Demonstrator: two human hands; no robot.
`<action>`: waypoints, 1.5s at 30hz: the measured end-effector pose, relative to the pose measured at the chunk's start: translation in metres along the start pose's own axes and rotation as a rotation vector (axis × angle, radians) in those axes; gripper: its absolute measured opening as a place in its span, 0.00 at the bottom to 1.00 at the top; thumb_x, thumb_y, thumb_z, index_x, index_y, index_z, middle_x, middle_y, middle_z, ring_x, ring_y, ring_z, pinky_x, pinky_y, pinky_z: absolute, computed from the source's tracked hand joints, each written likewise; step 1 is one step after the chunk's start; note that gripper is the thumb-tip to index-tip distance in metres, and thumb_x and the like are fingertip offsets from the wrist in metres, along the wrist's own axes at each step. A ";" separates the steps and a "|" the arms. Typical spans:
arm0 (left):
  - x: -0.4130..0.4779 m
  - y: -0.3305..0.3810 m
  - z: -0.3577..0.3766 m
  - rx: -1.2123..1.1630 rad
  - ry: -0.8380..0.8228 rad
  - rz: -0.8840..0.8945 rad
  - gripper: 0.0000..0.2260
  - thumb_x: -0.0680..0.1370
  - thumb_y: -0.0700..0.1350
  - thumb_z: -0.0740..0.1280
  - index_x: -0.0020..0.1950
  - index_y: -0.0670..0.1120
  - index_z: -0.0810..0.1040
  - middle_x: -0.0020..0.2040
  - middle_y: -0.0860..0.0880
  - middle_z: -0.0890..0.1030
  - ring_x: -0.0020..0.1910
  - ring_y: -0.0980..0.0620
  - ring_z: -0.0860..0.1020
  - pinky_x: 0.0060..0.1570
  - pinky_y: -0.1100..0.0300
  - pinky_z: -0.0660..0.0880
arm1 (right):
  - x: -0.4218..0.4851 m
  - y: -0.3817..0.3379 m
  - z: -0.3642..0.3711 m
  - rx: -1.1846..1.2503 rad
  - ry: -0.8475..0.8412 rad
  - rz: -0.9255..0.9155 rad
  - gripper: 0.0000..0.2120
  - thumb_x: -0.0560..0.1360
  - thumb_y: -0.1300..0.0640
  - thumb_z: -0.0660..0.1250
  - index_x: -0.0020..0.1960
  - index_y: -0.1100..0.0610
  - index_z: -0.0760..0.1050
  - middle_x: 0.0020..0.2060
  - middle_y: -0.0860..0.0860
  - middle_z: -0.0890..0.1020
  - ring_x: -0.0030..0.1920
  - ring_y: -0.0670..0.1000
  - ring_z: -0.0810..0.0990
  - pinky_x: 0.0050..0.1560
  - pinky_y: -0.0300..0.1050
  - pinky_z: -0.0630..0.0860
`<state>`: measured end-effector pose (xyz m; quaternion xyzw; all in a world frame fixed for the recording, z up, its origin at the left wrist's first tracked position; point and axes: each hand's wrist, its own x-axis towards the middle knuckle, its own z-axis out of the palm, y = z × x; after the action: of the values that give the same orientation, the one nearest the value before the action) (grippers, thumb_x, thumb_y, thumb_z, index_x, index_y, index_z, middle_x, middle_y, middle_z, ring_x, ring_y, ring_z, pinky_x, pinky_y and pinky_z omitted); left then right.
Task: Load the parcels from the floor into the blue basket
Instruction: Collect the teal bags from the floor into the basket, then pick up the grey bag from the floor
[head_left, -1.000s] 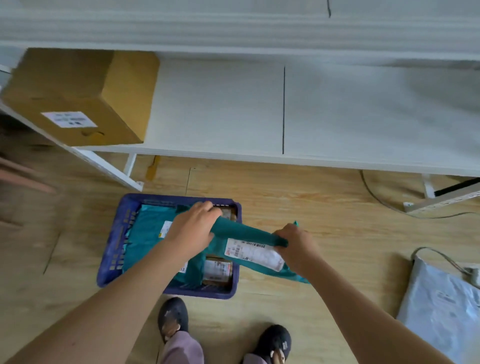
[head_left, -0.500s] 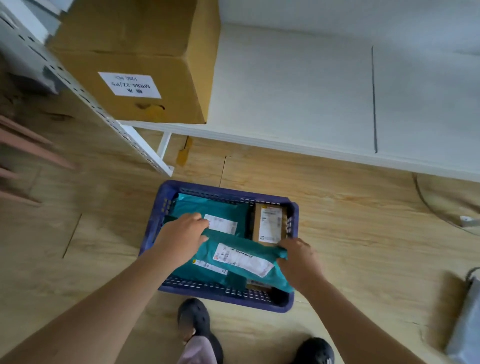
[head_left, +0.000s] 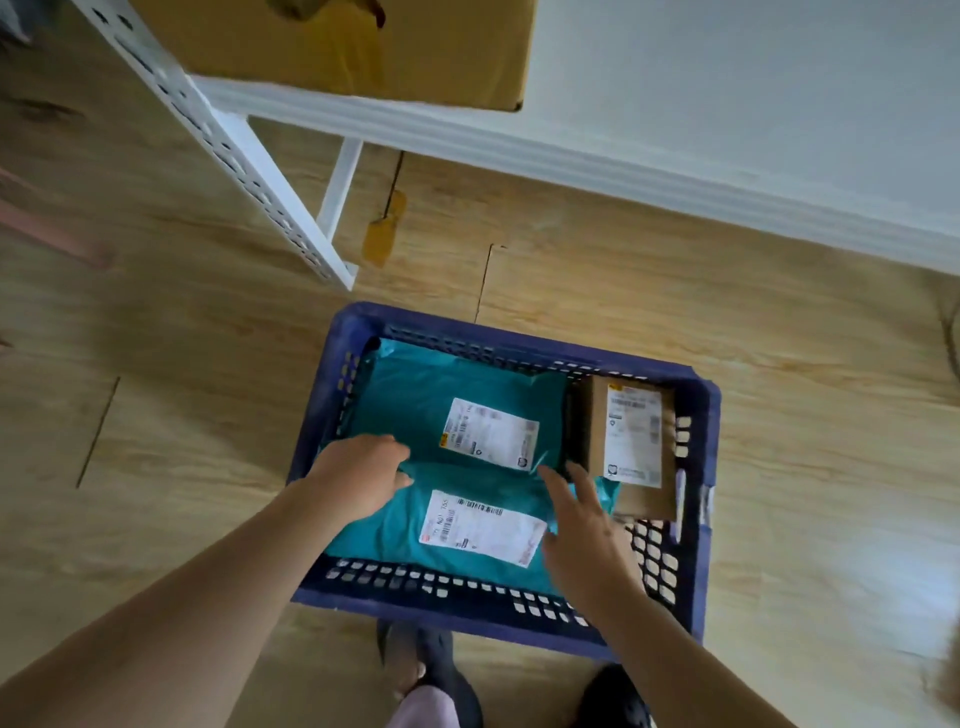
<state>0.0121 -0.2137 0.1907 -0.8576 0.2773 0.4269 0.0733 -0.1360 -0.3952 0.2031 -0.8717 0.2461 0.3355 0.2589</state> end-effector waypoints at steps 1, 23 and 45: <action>0.008 -0.004 0.005 0.017 -0.014 0.000 0.16 0.80 0.53 0.58 0.64 0.46 0.74 0.62 0.48 0.74 0.61 0.47 0.74 0.55 0.55 0.71 | 0.004 -0.001 0.007 -0.026 -0.010 -0.014 0.37 0.75 0.66 0.59 0.76 0.44 0.47 0.76 0.48 0.43 0.69 0.55 0.67 0.56 0.44 0.76; 0.047 0.008 0.074 0.039 0.003 0.005 0.35 0.77 0.38 0.62 0.77 0.53 0.46 0.77 0.49 0.47 0.75 0.47 0.52 0.60 0.54 0.71 | 0.058 -0.017 0.062 -0.275 -0.413 -0.065 0.35 0.75 0.62 0.60 0.77 0.49 0.47 0.77 0.52 0.44 0.75 0.57 0.52 0.68 0.54 0.67; -0.107 0.204 -0.109 -0.069 0.541 0.364 0.29 0.77 0.42 0.63 0.76 0.52 0.56 0.76 0.51 0.53 0.70 0.50 0.66 0.52 0.58 0.74 | -0.104 0.061 -0.154 0.381 0.496 -0.070 0.29 0.73 0.65 0.59 0.72 0.49 0.61 0.60 0.52 0.73 0.55 0.54 0.76 0.50 0.49 0.75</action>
<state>-0.0735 -0.3796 0.3643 -0.8783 0.4208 0.1988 -0.1097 -0.1702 -0.5092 0.3580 -0.8707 0.3299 0.0515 0.3612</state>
